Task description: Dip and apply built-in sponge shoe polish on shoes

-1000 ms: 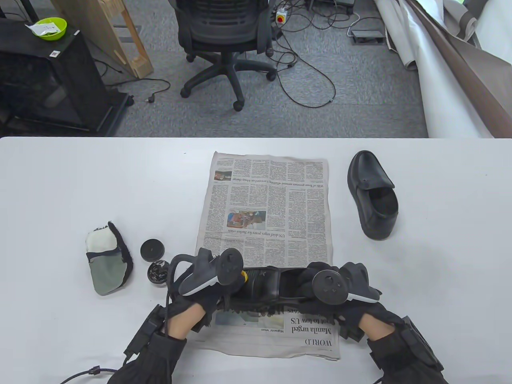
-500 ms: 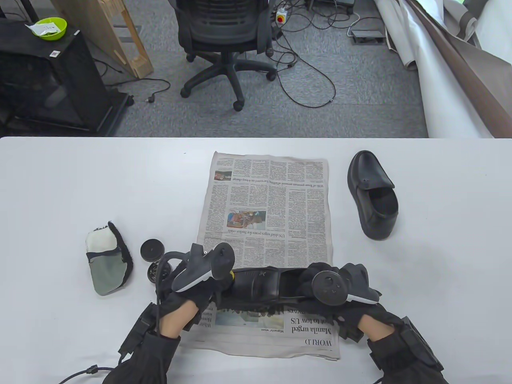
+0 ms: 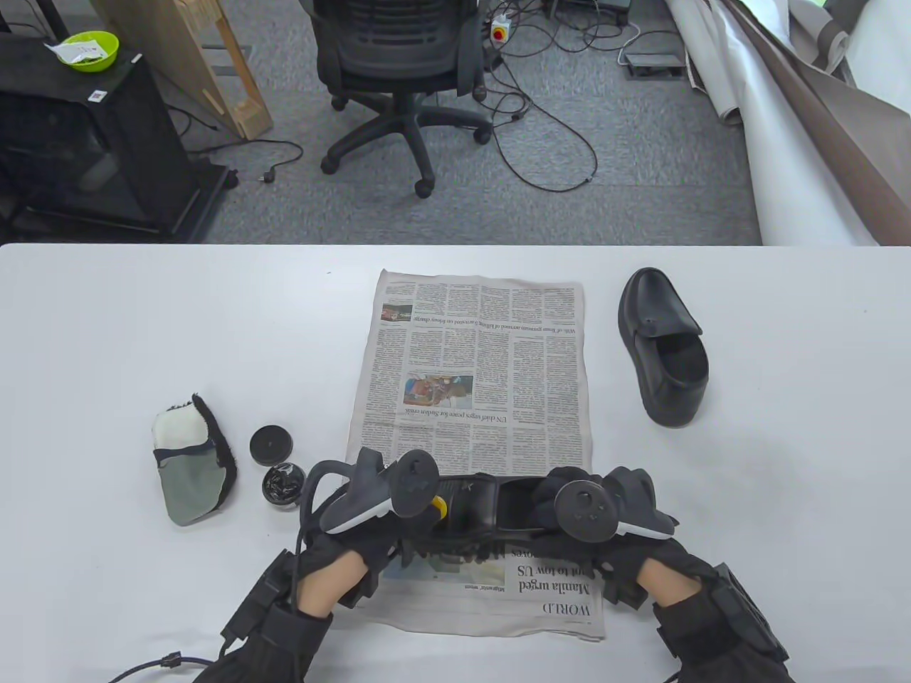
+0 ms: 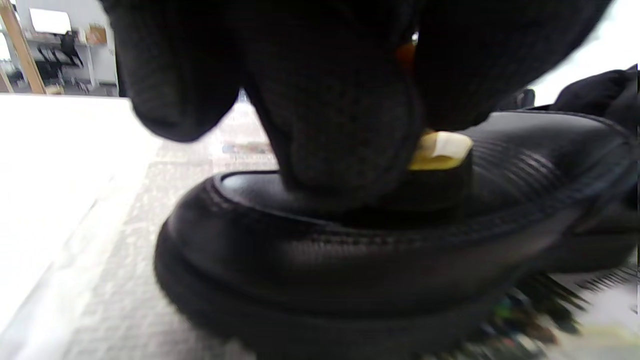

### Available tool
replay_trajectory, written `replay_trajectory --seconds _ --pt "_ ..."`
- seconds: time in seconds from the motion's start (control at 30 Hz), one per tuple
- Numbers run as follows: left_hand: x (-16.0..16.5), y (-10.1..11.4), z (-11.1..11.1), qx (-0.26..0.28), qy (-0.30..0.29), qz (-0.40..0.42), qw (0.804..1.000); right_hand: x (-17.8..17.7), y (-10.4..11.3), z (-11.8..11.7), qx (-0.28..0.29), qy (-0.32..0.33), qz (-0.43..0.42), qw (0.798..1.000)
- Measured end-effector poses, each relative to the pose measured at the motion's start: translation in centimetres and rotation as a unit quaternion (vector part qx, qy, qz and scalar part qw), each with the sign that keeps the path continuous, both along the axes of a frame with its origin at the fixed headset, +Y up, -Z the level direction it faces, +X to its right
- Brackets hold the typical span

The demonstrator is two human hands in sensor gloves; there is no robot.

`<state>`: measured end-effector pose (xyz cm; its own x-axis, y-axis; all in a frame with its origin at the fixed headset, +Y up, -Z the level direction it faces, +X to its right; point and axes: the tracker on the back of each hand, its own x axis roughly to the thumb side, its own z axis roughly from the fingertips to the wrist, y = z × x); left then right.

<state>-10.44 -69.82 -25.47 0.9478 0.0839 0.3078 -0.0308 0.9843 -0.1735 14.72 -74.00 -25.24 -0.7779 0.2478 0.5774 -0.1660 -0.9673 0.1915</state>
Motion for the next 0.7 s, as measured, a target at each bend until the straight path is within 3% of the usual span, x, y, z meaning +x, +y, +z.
replay_trajectory --seconds 0.13,0.37,0.57,0.7 --pt "-0.1 -0.4 -0.6 0.038 0.026 0.005 0.999 0.0 0.0 -0.1 -0.003 0.003 -0.002 1.000" --pt "-1.1 -0.8 -1.7 0.044 0.068 -0.014 0.997 0.1 -0.1 -0.1 0.002 0.004 -0.007 1.000" --pt "-2.7 -0.1 -1.7 0.015 0.093 -0.045 0.995 0.0 0.0 0.0 0.007 0.000 -0.004 1.000" --pt "-2.7 0.7 -0.9 -0.023 0.050 -0.049 0.997 0.0 0.0 0.0 0.011 -0.003 0.000 1.000"
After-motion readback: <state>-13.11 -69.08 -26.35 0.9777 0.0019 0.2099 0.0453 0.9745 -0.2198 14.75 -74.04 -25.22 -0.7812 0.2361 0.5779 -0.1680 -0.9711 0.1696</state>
